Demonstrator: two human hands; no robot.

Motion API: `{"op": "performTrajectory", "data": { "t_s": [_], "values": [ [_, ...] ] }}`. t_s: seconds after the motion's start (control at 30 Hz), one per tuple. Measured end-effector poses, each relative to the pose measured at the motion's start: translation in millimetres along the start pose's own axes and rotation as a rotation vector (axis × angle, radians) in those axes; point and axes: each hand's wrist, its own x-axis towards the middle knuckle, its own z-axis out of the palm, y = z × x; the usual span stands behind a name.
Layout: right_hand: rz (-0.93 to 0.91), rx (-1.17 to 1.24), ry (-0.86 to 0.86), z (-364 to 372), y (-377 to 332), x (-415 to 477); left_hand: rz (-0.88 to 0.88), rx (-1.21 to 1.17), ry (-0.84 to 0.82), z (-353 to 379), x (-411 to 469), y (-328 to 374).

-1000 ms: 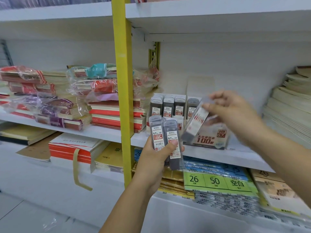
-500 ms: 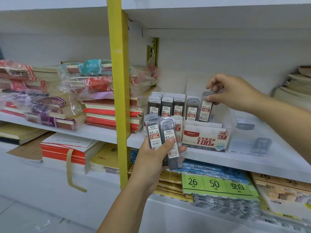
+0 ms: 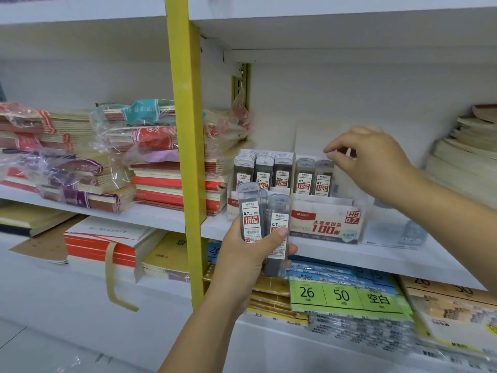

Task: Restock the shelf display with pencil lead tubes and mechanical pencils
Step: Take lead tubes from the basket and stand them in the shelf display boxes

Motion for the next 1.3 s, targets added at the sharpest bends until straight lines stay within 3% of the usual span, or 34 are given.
{"op": "performTrajectory", "data": {
  "t_s": [0.07, 0.2, 0.4, 0.47, 0.57, 0.67, 0.8, 0.87, 1.07, 1.3],
  "values": [
    [0.064, 0.322, -0.082, -8, -21, -22, 0.01, 0.012, -0.008, 1, -1, 2],
    [0.21, 0.756, -0.424, -1, -51, -54, 0.018, 0.011, -0.064, 7, -6, 4],
    [0.391, 0.974, -0.351, 13, -48, -61, 0.001, 0.018, -0.113, 6, -10, 3],
    [0.408, 0.938, -0.28, 11, -41, -58, -0.012, -0.005, -0.098, 3, -9, 2],
    [0.361, 0.946, 0.02, -5, -26, -41, -0.013, -0.042, -0.098, 0, -8, 2],
    [0.138, 0.752, 0.204, -25, -9, -18, -0.008, -0.016, -0.084, -1, -6, 0],
    [-0.013, 0.295, 0.141, -23, 6, 3, -0.007, 0.031, -0.065, -2, -4, -2],
    [-0.02, 0.188, 0.069, -14, 10, 9, -0.006, 0.033, -0.052, -2, -3, -3],
    [0.061, 0.15, -0.152, 7, 18, 10, -0.027, -0.011, -0.008, -3, -2, -3],
    [0.042, 0.037, -0.127, 10, 20, 14, -0.024, -0.003, 0.004, -5, 0, -3]
  ]
}}
